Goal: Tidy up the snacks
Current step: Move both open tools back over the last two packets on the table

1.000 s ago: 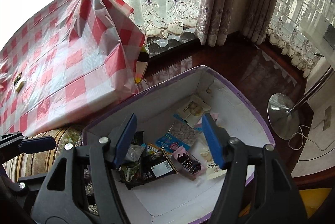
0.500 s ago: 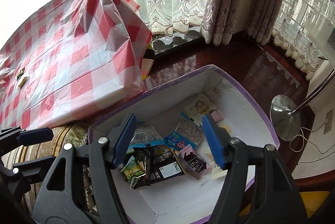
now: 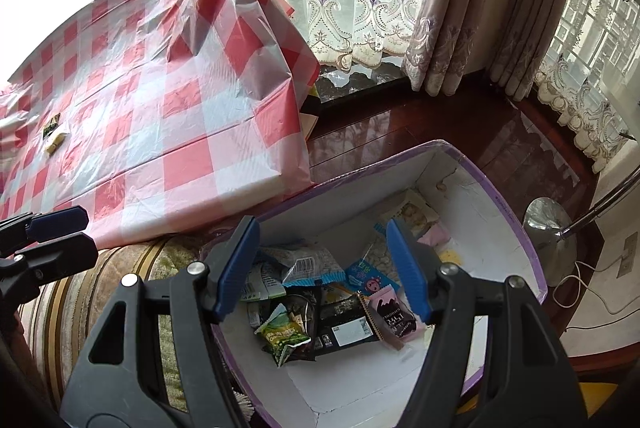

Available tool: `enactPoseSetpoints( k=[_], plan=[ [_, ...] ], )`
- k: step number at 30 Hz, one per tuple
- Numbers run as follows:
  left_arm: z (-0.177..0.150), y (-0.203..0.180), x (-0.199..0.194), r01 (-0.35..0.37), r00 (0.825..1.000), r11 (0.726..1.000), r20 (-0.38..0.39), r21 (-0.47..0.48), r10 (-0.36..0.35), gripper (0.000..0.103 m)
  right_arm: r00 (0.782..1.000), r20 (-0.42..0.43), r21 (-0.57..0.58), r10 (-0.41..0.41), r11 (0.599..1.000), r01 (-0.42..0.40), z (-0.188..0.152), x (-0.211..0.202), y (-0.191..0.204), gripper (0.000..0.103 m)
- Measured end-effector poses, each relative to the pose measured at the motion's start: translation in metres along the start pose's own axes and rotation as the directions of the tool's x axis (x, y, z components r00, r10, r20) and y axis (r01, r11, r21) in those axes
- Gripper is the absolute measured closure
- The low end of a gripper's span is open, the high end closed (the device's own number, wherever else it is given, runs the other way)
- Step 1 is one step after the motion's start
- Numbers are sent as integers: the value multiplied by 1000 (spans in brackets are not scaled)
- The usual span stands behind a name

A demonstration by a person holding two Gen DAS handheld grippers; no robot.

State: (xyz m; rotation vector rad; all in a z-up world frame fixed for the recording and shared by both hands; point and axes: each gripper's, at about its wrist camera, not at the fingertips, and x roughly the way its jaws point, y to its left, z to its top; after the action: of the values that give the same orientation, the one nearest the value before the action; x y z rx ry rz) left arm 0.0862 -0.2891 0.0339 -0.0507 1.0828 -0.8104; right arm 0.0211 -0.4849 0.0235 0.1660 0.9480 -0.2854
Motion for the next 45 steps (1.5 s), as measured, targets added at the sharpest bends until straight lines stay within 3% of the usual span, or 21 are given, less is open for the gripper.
enactPoseSetpoints(
  k=[9,15,22,28,41,45],
  plan=[
    [1,53,-27,-40,998,994,54,-99,45,36,999,-9,-83,31,996,-32,10,5,41,32],
    [-7,108,-51,-100,989,974,84,-205,119,36,998,-16,-133,67,989,-69,19,14,78,30],
    [-28,181,-83,-205,964,910,88,-360,252,36,991,-54,-215,126,967,-135,27,32,132,30],
    [-46,234,-107,-239,944,844,88,-480,318,36,984,-90,-300,157,937,-177,35,49,182,28],
    [-50,311,-128,-293,914,771,73,-565,400,36,956,-155,-433,247,853,-291,51,73,298,25],
    [-42,337,-133,-292,907,751,79,-593,415,36,944,-138,-465,301,822,-330,59,75,333,14]
  ],
)
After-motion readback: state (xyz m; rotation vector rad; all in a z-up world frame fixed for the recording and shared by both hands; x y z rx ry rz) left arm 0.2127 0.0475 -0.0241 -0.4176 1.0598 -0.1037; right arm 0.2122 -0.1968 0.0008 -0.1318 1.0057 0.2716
